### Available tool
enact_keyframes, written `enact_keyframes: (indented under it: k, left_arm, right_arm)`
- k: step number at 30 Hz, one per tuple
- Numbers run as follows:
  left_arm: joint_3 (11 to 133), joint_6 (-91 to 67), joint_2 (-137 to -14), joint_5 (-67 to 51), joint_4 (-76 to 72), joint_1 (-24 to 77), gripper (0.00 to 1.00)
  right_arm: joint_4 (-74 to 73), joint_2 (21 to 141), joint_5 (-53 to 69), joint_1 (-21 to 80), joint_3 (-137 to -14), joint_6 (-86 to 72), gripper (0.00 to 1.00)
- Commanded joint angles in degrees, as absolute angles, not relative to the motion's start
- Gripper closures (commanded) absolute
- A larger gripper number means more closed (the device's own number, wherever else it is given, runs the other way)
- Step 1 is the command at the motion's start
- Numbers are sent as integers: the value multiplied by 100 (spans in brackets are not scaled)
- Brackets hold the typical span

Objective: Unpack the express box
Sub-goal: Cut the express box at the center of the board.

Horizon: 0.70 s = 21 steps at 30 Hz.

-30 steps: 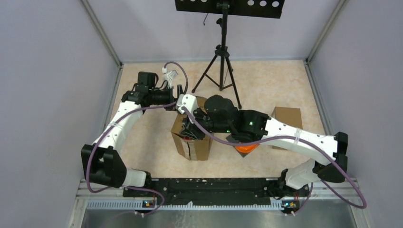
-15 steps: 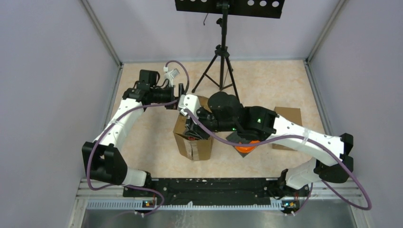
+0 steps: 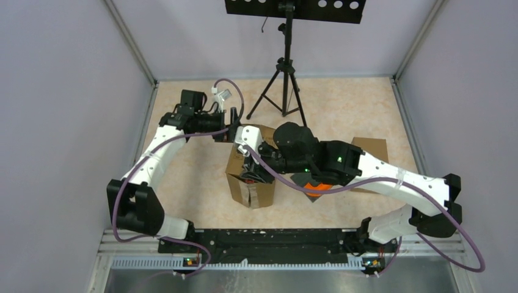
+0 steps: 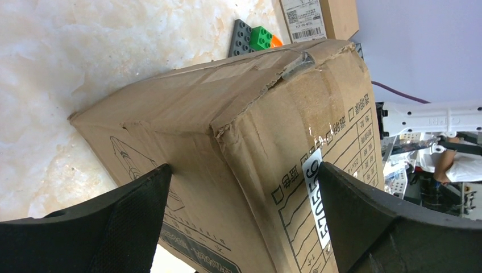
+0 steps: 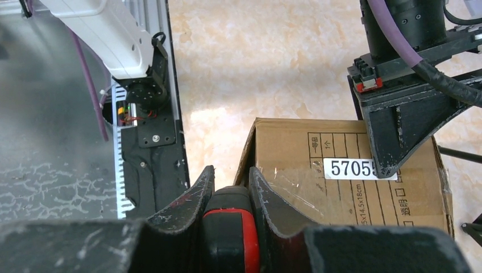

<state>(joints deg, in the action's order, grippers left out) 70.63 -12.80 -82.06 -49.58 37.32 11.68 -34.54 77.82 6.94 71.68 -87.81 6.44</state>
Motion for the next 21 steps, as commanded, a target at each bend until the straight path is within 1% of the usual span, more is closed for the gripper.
enact_keyframes:
  k: [1,8,13,17,21]
  left_arm:
    - [6900,-1443,-8370,-3604,3640,1095,2]
    - [6237,-2377,-7427,-2794,3285,1088,2]
    - [5748,-3148,-6699,-2406,3183,1089,3]
    - [5348,-3801,-6251,-2370,3037,1107,9]
    - [5016,-4151,-5863,-2181,2954,1134,10]
  right_arm:
    - [-3931,7654,859,7469,-8561,83,100]
    - [-3665,7566,-886,7482,-8806,-476,100]
    - [-3264,7627,-1447,7479,-9013,-935,100]
    - [-3303,7886,-1744,7480,-9279,-1326,100]
    - [-3355,8095,-2323,7480,-9607,-1527,100]
